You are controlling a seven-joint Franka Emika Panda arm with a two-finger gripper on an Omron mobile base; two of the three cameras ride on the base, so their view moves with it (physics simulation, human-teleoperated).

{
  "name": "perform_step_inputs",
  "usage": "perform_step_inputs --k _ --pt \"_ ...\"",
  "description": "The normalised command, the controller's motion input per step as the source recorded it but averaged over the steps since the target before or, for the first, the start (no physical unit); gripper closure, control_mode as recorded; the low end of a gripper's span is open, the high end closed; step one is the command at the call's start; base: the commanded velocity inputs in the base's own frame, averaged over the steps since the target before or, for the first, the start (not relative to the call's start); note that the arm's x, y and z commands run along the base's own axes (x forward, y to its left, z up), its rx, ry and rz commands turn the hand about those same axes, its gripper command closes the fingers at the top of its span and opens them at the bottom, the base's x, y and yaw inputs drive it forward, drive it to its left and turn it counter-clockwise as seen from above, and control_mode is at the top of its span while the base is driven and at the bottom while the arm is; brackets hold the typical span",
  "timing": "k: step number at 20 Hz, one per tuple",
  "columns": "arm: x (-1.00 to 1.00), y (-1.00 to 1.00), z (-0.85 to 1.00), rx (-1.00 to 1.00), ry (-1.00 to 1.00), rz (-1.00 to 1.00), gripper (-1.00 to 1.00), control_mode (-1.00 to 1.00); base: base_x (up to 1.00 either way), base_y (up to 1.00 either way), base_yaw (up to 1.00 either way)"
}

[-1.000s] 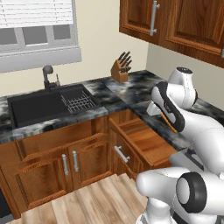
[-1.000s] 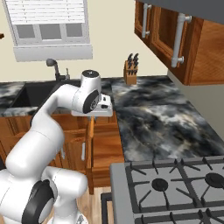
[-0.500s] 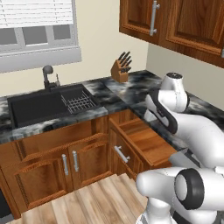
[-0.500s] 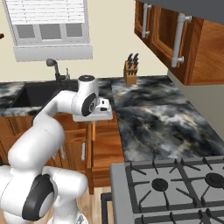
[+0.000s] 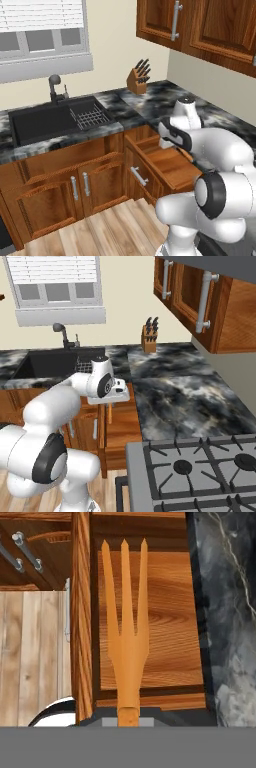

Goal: Organize the utensils by type. Pick up the wooden spoons from the counter and place them in the open cabinet. Then pick up the metallic utensils from the counter and place them in the open drawer.

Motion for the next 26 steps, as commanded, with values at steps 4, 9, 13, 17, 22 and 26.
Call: perform_step_inputs --k 4,9,13,17,22,26 --pt "0.39 0.00 -0.64 0.00 0.00 0.00 1.00 -1.00 0.00 0.00 0.00" --pt "0.34 0.03 -0.57 0.00 0.00 0.00 1.00 -1.00 0.00 0.00 0.00" --pt "0.26 0.08 -0.49 0.00 0.00 0.00 1.00 -1.00 0.00 0.00 0.00" --pt "0.14 0.06 -0.40 0.00 0.00 0.00 1.00 -1.00 0.00 0.00 0.00" --pt "0.09 0.07 -0.36 0.00 0.00 0.00 1.00 -1.00 0.00 0.00 0.00" --pt "0.08 0.07 -0.31 0.00 0.00 0.00 1.00 -1.00 0.00 0.00 0.00"
